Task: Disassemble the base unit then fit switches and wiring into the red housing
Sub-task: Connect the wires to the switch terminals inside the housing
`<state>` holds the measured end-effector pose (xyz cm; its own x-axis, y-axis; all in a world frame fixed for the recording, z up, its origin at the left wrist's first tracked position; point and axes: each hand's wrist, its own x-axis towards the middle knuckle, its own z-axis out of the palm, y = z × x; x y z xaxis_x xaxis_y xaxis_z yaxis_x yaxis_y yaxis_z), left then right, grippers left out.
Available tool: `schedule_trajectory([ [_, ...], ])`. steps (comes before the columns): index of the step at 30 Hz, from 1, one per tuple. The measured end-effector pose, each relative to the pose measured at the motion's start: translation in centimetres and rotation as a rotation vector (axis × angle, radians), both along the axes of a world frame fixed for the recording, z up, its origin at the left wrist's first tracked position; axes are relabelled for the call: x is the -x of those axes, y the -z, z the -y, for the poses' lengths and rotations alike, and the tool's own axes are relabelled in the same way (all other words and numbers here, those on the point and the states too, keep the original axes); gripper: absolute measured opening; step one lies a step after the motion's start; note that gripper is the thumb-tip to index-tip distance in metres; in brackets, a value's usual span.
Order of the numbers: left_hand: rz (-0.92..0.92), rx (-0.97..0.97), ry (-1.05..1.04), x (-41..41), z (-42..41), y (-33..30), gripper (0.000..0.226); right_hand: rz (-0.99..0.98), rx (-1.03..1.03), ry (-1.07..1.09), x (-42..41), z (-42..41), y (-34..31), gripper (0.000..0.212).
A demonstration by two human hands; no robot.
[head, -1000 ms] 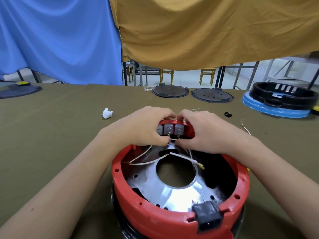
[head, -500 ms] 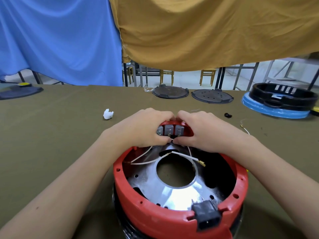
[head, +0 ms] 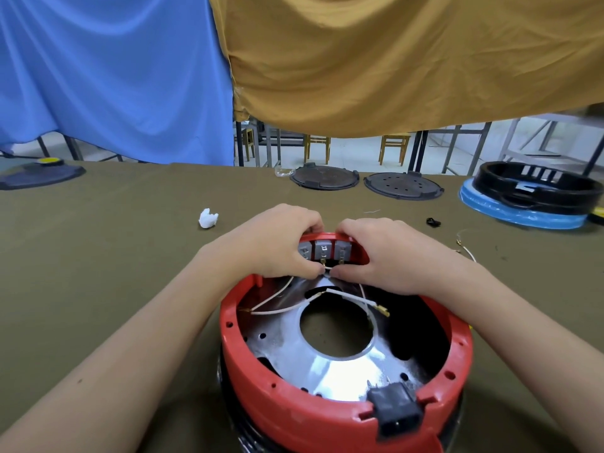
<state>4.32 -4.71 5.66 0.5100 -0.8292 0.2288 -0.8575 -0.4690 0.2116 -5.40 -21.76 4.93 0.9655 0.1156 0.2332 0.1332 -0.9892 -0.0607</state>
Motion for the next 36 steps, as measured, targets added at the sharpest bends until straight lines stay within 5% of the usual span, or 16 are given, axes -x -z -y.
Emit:
schedule_trajectory([
  [7,-0.128,0.007,0.013,0.2,-0.6,0.0,0.040,-0.078,0.066,0.013,-1.0,-0.1,-0.7,0.042],
  [19,-0.085,0.017,0.003,0.2,-0.3,0.1,0.036,-0.039,0.160,-0.028,-0.9,-0.3,-0.4,0.038],
  [25,-0.443,0.042,-0.058,-0.9,-2.7,-1.4,0.040,-0.044,-0.073,-0.022,-0.5,-0.1,-0.1,0.039],
  [31,-0.499,0.103,-0.055,-0.9,-2.5,-1.2,0.022,-0.230,-0.432,-0.080,-1.7,0.5,-0.9,0.018],
  [36,-0.539,0.120,-0.042,-1.4,-2.7,-1.2,0.023,-0.199,-0.422,-0.091,-2.3,0.5,-0.7,0.016],
])
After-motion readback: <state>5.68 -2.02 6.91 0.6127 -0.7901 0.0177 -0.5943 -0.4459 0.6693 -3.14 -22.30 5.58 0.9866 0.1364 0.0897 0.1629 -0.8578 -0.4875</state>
